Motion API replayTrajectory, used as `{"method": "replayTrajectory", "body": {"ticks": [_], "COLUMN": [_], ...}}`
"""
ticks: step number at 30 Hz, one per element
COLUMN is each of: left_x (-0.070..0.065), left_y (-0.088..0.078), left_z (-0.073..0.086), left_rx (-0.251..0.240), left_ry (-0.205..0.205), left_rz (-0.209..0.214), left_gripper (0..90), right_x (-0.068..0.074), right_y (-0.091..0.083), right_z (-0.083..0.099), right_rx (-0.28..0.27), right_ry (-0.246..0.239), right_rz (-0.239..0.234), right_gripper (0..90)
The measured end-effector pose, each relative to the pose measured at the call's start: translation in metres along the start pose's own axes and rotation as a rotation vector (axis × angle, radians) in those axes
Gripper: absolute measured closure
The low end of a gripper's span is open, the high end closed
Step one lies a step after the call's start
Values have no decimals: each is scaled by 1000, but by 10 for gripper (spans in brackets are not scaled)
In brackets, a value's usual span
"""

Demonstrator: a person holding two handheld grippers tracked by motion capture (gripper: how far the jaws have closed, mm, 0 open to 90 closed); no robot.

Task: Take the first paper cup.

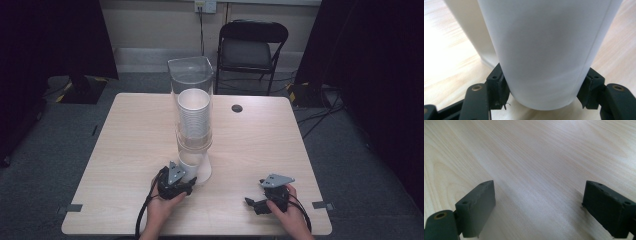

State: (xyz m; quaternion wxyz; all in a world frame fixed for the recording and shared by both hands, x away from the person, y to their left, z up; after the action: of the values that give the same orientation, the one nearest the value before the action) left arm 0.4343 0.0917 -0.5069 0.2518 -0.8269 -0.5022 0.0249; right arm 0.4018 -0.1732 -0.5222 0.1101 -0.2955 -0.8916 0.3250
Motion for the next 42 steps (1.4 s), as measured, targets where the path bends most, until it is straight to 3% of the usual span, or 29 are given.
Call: {"method": "replayTrajectory", "body": {"ticks": [10,13,15,19,23,25,31,33,42], "left_x": [15,25,28,35,42,43,47,48,51], "left_y": [-13,-15,-16,-17,-17,-15,-14,-13,-12], "left_z": [7,14,15,20,24,27,33,34,34], "left_rx": [-5,2,-8,31,64,91,146,151,155], "left_ry": [-35,-78,-85,-79,-106,-121,-117,-144,-158], "left_rz": [-14,-26,-34,-51,-77,-70,-79,-63,-70], "left_gripper": [364,363,363,363,361,361,360,360,354], "right_x": [0,0,0,0,0,0,0,0,0], "right_y": [0,0,0,0,0,0,0,0,0], "right_z": [0,0,0,0,0,0,0,0,0], "right_rx": [0,0,0,0,0,0,0,0,0], "right_ry": [1,1,1,1,0,0,1,1,1], "right_rz": [0,0,0,0,0,0,0,0,0], "right_gripper": [103,103,103,103,103,103,103,103,103]}}
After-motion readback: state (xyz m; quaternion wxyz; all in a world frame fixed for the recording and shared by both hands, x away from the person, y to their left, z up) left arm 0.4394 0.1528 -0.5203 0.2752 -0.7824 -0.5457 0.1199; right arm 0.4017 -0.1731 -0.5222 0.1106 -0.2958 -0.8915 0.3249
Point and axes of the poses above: each handheld gripper's, and its own axes: y roughly forward along the jaws, z roughly out of its underside, x roughly to its left, the point moved 9 cm from there along y, roughly forward along the jaws, and after that the axes turned 9 degrees about -z, right-handed, at the moved point
